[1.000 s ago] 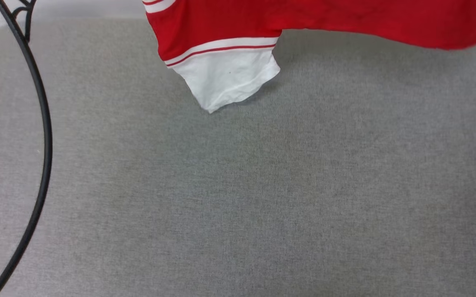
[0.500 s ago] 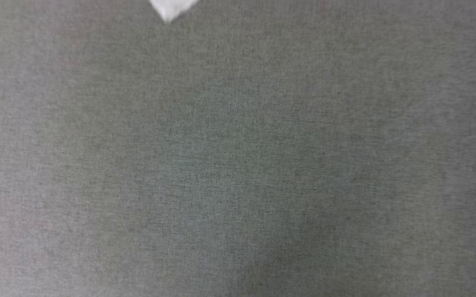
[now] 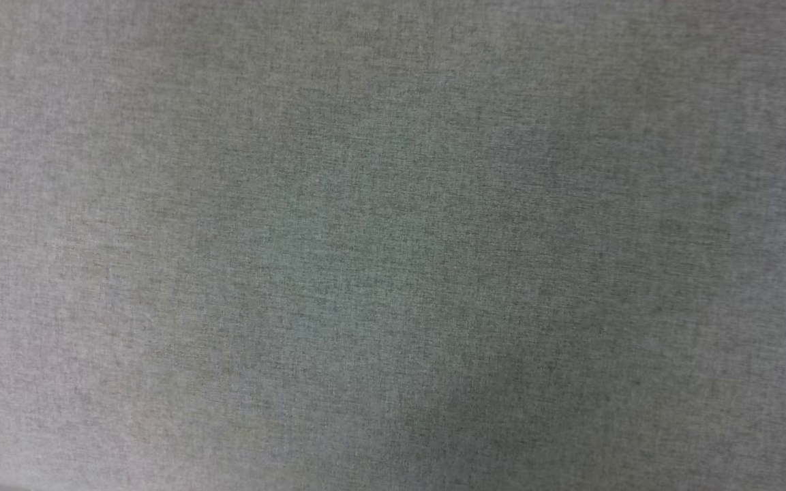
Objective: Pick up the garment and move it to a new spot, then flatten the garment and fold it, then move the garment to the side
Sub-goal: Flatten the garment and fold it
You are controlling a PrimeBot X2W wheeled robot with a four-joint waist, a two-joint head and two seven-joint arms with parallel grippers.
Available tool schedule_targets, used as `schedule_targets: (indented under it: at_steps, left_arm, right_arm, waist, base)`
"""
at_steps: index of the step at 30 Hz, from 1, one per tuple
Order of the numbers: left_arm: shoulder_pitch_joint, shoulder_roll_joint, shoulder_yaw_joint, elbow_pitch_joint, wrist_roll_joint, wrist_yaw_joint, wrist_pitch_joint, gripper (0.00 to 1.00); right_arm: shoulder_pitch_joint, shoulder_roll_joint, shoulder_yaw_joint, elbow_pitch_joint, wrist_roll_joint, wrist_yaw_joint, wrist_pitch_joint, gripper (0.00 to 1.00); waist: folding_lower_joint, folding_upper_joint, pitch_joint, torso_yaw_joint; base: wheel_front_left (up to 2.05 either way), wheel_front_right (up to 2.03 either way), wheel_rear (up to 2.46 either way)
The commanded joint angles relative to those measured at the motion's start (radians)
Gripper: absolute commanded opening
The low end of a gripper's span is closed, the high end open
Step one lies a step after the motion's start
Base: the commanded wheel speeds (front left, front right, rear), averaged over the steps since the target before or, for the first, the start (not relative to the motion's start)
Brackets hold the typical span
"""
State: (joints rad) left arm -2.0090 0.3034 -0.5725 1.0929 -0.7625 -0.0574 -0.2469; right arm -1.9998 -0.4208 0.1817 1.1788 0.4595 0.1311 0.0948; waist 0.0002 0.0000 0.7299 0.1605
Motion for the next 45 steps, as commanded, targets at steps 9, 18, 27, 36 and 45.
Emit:
schedule_targets:
  at_steps: [9,18,27,36,45]
  left_arm:
    - [0.124,-0.025,-0.016,-0.026,0.002,-0.056,-0.018,0.0]
    - [0.382,0.0,0.085,-0.252,-0.033,-0.071,-0.019,0.0]
    - [0.763,0.031,0.157,-0.53,-0.019,-0.073,-0.02,0.0]
    - [1.05,0.025,0.22,-0.675,0.006,-0.053,-0.02,0.0]
    - [1.253,0.011,0.275,-0.766,0.041,-0.036,-0.02,0.0]
  right_arm:
    - [0.205,-0.014,0.02,-0.064,0.116,-0.001,-0.041,0.0]
    - [0.475,-0.052,0.074,-0.259,0.296,-0.001,-0.062,0.0]
    - [0.761,-0.125,0.097,-0.417,0.436,-0.001,-0.118,0.0]
    - [0.961,-0.142,0.107,-0.504,0.508,-0.001,-0.152,0.0]
    - [1.131,-0.14,0.118,-0.563,0.549,-0.001,-0.191,0.0]
  waist:
    - [-0.0002,0.0,0.011,-0.015]
    - [-0.0002,0.0,-0.012,-0.046]
    - [-0.0002,0.0,-0.08,-0.067]
    - [-0.0002,0.0,-0.171,-0.084]
    - [-0.0002,0.0,-0.258,-0.11]
  base:
    - [0.0,0.0,0.0]
    - [0.0,0.0,0.0]
    - [0.0,0.0,0.0]
    - [0.0,0.0,0.0]
    - [0.0,0.0,0.0]
